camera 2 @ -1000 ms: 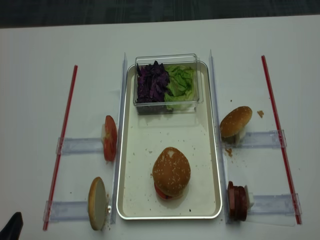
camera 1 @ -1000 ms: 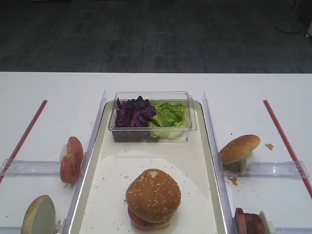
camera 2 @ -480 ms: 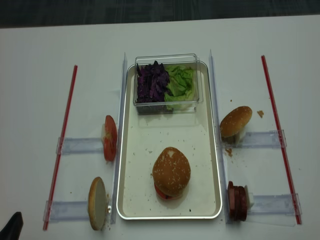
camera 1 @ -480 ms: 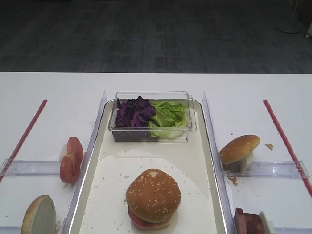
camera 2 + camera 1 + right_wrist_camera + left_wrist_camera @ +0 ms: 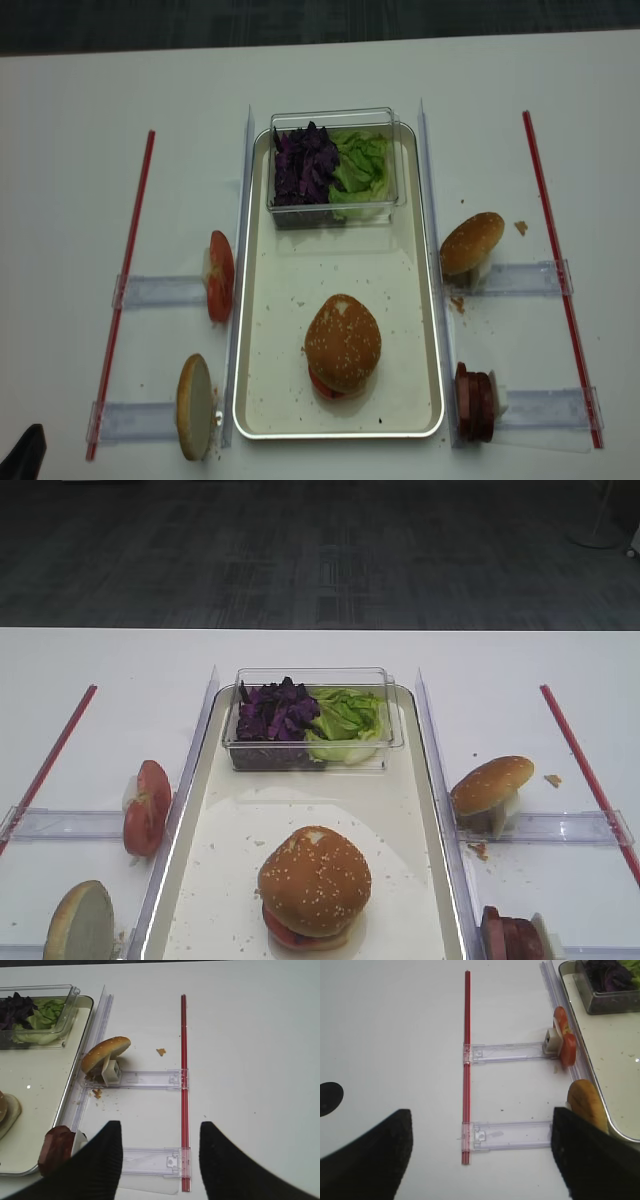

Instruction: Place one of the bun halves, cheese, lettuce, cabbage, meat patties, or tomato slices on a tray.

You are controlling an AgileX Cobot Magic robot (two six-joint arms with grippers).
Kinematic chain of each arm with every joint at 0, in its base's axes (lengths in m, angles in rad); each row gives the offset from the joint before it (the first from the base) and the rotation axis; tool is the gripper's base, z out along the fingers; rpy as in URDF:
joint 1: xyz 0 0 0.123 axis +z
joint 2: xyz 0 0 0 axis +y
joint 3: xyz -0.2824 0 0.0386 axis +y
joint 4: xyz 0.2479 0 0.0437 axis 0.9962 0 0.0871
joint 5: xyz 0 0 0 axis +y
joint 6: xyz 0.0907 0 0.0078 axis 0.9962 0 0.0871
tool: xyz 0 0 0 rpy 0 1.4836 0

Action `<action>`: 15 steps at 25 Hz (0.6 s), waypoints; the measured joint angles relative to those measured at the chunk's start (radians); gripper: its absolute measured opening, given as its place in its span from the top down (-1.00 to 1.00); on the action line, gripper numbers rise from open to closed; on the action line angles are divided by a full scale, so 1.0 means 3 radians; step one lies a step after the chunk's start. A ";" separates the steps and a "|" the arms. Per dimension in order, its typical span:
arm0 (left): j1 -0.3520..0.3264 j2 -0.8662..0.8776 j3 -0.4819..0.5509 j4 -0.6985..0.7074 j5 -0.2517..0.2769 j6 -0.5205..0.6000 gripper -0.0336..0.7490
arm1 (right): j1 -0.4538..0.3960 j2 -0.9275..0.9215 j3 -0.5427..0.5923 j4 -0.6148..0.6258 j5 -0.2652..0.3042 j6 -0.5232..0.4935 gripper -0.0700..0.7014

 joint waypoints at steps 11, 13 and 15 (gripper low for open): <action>0.0000 0.0000 0.0000 0.0000 0.0000 0.0000 -0.43 | 0.0000 0.0000 0.0000 0.0000 0.0000 0.0000 0.04; 0.0000 0.0000 0.0000 0.0000 0.0000 0.0000 -0.43 | 0.0000 0.0000 0.0000 0.0000 0.0005 0.0000 0.09; 0.0000 0.0000 0.0000 0.0000 0.0000 0.0000 -0.43 | 0.0000 0.0000 0.0000 0.0000 0.0005 0.0000 0.13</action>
